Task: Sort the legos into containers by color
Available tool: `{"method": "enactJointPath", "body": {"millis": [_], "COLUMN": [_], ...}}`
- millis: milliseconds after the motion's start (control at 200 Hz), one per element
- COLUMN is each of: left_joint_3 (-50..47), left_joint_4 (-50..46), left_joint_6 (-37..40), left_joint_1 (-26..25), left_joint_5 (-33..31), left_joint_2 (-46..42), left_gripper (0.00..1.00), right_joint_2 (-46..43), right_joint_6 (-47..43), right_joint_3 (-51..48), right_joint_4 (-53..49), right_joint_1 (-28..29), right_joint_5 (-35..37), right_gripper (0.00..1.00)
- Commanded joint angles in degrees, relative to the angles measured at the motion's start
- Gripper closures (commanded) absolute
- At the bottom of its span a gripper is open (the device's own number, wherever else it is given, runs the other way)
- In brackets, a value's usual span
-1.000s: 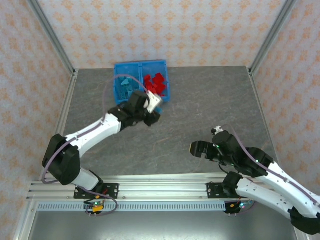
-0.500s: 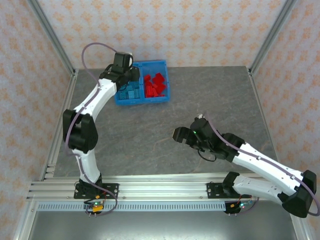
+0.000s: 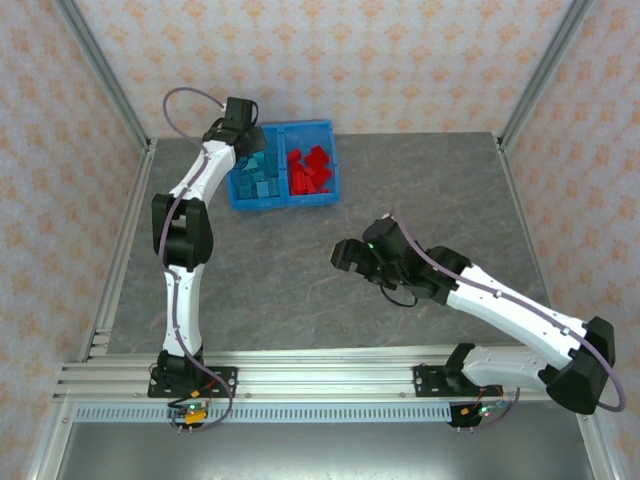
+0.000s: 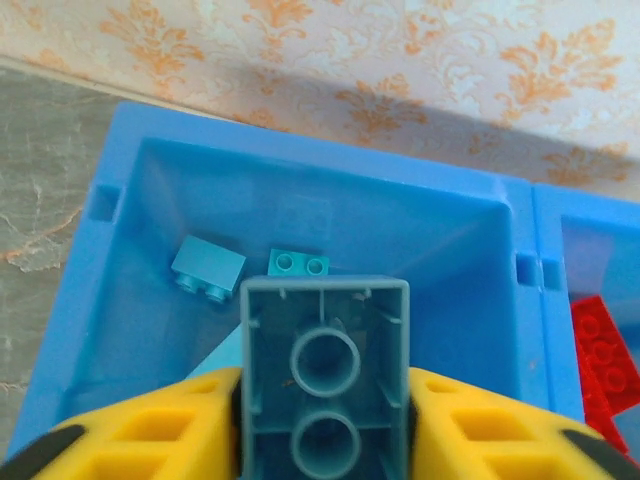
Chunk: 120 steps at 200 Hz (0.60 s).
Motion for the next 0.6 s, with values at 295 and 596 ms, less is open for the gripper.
{"method": "enactJointPath", "body": {"millis": [295, 596], "left_joint_3": [-18.17, -51.82], "left_joint_4": [2.69, 9.01], "left_joint_6": [3.32, 10.09], "left_joint_1": [-0.08, -2.04], "left_joint_5": [5.89, 8.29], "left_joint_2": [-20.39, -57.10], "left_gripper": [0.41, 0.31], "right_joint_2": [4.07, -9.53], "right_joint_6": [-0.56, -1.42], "right_joint_3": [4.82, -4.40], "right_joint_4": [-1.37, -8.69], "right_joint_1": [0.69, -0.55], "right_joint_5": [3.70, 38.66], "right_gripper": [0.04, 0.01]}}
